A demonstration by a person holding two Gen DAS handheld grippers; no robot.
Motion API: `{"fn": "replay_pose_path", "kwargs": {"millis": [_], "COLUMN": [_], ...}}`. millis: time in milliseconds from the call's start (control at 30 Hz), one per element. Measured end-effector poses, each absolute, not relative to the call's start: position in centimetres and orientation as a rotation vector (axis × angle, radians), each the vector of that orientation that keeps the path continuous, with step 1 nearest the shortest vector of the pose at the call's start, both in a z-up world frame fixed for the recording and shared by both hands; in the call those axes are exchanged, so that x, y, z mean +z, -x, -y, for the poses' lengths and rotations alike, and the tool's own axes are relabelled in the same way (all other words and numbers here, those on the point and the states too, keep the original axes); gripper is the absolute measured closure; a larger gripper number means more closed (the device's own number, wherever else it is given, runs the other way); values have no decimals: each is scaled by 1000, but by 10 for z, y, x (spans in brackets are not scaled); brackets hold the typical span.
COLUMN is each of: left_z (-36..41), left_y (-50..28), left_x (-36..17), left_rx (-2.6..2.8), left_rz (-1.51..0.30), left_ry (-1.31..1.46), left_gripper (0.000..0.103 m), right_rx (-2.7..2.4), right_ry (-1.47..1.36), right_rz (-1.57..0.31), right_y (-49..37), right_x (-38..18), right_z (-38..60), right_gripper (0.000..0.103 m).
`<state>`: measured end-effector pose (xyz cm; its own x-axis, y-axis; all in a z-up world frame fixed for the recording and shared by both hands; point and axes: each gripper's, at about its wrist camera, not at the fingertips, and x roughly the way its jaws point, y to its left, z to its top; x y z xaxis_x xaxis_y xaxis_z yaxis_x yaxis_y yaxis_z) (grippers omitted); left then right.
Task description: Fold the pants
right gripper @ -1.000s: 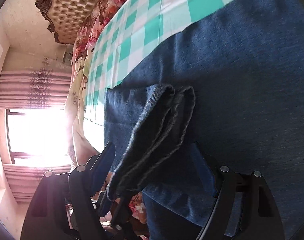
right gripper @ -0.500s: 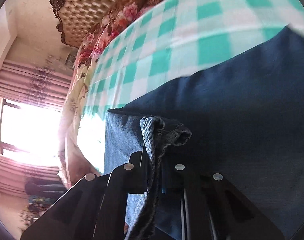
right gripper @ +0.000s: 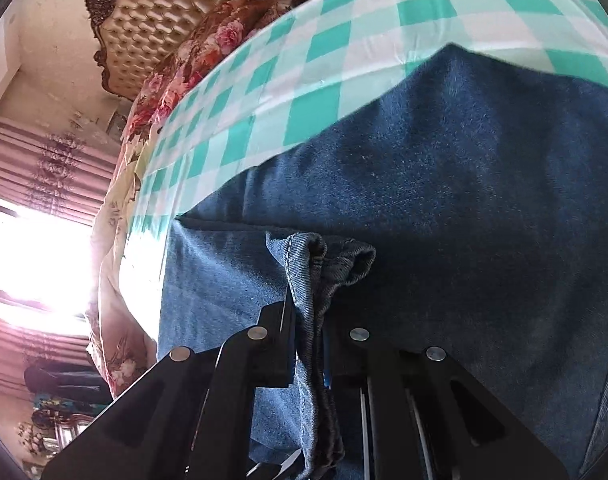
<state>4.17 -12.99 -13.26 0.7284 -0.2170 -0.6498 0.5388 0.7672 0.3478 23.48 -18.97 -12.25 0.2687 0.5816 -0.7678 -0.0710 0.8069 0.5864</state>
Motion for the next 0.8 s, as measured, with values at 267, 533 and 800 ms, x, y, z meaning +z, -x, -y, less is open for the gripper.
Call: {"fn": "replay_pose_path", "kwargs": {"millis": [267,533,800], "left_z": [123,118,88], "left_y": [-55,-65,-53], "left_x": [-139,-142,-122], "left_rx": [-461,-495,-547], "left_rz": [-642,-684,-661], "left_ry": [-563,-455,-216], "left_gripper": [89,78,46], "right_rx": [413,358,258], "right_ry": [-437,-408,-274], "right_rz": [-1227,-1183,-1138], "right_y": [-235,-233,-230], "right_x": [-127,-125,-118], "right_z": [191,194,178], "right_gripper": [91,82,80]}}
